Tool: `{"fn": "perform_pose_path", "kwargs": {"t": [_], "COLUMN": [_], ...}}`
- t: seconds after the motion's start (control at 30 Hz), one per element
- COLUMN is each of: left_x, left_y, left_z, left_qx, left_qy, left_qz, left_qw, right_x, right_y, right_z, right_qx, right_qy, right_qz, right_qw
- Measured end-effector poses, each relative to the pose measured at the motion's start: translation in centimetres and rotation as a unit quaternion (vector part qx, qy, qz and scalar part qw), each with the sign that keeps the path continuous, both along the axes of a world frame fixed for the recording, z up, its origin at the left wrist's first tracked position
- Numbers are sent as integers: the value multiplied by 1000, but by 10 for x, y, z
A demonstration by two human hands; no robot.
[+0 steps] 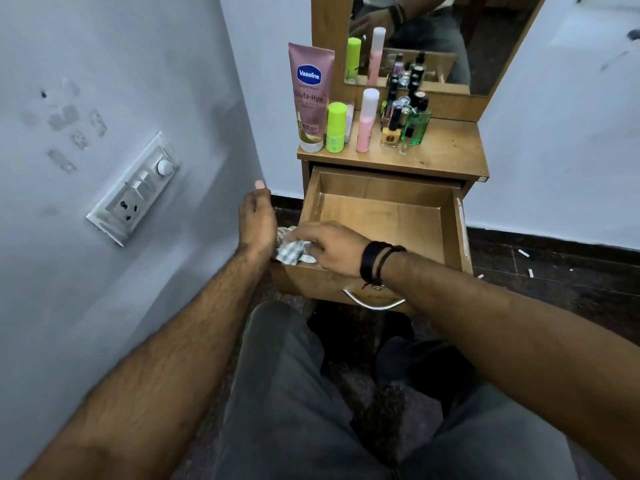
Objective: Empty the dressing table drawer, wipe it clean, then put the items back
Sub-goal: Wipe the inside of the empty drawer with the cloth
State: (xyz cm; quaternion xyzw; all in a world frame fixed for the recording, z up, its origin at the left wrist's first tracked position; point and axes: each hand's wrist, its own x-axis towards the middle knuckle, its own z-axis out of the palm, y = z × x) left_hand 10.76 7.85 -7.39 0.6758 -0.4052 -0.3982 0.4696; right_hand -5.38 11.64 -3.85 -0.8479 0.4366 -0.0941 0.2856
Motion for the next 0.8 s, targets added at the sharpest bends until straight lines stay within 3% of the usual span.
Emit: {"fn": "perform_pose_path", "kwargs": {"t": [0.23,0.33,0.47,0.6,0.8], "left_x": [0,1,1,-1,-16], "left_y": [-3,-7,-9,-7,-9], "left_z": [-1,0,8,12,4], "left_qx": [2,-9,-34,-53,-61], "left_qy": [-11,-10,-29,-83,-164], "left_qz": [-6,0,-8,-38,-89], "left_qw": [1000,1000,999,994,981], "right_x": [-76,-44,24,21,-70], "right_y": [31,35,33,35,54], "right_z": [10,2,-13,-16,1], "right_qx": [-24,-53,-151,-170,-64], "right_qy": [66,56,136,138,65], "right_qz": [26,49,71,54,-12], "right_qw": [997,996,977,974,996]}}
